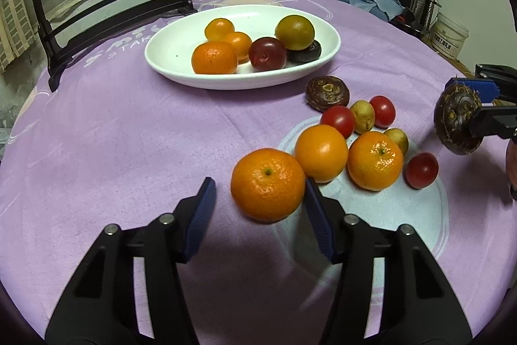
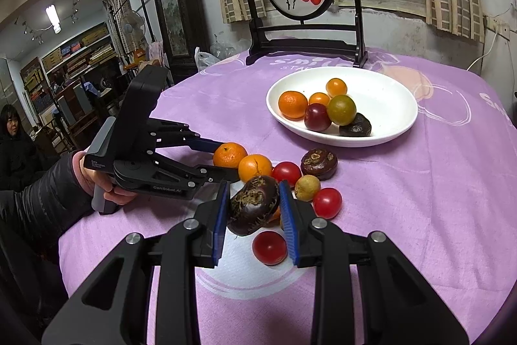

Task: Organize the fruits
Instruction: 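Grasp a brown passion fruit with the right tool while the left tool grasps an orange, then place the orange and passion fruit on the white plate with both tools, then grasp a red tomato with the right tool while the left tool grasps an orange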

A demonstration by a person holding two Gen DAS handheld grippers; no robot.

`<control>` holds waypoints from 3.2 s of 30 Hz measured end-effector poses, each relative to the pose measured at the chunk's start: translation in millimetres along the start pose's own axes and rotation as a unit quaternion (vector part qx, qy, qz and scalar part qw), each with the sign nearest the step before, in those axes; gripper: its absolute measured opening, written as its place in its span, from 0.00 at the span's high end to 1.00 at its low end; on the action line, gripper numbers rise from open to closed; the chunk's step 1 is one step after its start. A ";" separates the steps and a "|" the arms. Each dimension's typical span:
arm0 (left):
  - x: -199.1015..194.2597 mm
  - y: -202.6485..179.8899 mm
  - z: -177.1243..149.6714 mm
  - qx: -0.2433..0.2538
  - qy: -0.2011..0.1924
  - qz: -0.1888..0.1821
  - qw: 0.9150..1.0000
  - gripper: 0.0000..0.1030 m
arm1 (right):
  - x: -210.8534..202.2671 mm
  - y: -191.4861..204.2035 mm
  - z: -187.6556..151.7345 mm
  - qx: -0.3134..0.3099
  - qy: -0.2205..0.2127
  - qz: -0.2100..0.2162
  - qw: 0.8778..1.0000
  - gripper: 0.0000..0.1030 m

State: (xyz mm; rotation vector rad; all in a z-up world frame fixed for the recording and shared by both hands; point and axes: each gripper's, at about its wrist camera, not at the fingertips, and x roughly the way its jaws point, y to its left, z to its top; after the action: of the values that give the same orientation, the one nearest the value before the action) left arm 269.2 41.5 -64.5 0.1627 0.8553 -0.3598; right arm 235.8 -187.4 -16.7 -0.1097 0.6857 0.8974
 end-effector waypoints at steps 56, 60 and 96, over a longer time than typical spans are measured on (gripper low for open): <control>-29.3 56.1 73.4 -0.181 -0.098 0.095 0.974 0.13 | 23.4 -51.2 21.8 0.071 -0.006 -0.069 0.995 0.40; -32.6 49.2 40.1 -0.178 -0.080 0.087 0.977 0.13 | 16.3 -21.2 -1.2 0.030 0.018 -0.032 0.999 0.40; -47.3 -12.6 6.5 -0.068 -0.054 -0.007 0.996 0.16 | 19.4 -31.3 -22.1 0.088 0.075 -0.046 0.992 0.70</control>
State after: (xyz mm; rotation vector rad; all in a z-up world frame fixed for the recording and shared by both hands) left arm 240.7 39.6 -24.2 0.0111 0.7715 -0.3187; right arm 256.5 -201.9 -51.3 -0.0510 0.8903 0.7411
